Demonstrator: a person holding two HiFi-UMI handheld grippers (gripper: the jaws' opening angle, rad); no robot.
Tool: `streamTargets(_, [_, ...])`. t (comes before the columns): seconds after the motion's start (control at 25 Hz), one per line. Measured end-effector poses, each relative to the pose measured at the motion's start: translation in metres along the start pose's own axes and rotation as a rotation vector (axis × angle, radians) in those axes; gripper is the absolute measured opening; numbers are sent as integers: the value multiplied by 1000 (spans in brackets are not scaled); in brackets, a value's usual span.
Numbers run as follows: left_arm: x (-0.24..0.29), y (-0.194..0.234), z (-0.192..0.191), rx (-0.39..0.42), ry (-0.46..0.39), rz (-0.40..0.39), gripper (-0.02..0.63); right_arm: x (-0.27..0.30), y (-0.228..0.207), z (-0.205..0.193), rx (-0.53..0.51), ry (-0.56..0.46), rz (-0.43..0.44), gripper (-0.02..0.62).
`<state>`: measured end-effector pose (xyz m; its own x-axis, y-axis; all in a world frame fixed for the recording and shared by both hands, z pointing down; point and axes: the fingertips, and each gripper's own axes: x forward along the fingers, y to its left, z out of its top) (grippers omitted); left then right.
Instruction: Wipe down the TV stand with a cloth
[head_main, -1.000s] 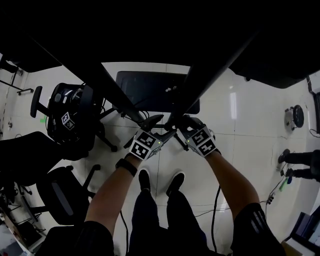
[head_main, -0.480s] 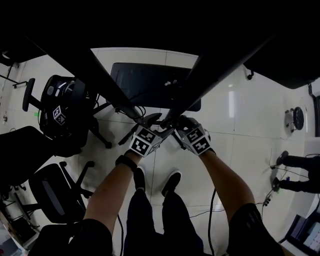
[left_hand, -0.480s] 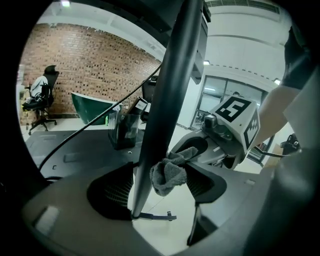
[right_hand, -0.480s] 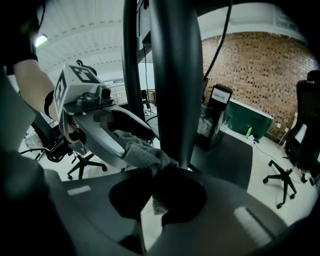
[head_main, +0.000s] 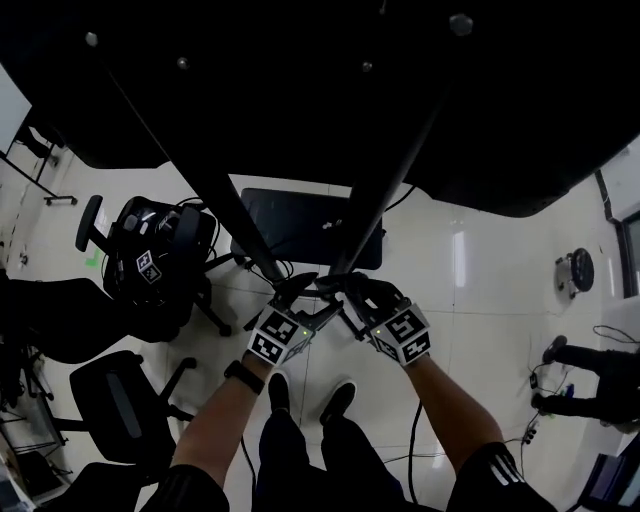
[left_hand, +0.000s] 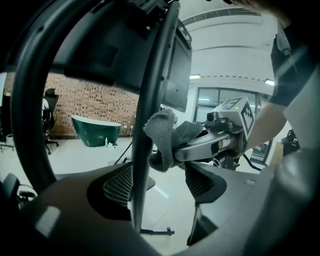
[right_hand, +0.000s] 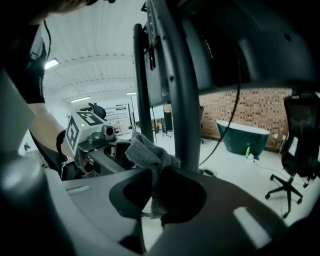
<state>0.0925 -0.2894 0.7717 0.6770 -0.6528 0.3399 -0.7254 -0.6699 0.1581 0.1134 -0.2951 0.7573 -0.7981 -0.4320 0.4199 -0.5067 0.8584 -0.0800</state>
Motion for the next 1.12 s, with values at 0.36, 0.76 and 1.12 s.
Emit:
streamTargets(0.36, [-105, -83, 144, 91, -193, 33, 347, -107, 47, 147, -110, -184, -15, 38])
streamTargets(0.76, [-223, -131, 175, 119, -276, 85, 337, -175, 130, 185, -61, -298, 12, 38])
streamTargets(1.12, [-315, -161, 174, 186, -310, -3, 339, -200, 230, 201, -3, -351, -62, 34])
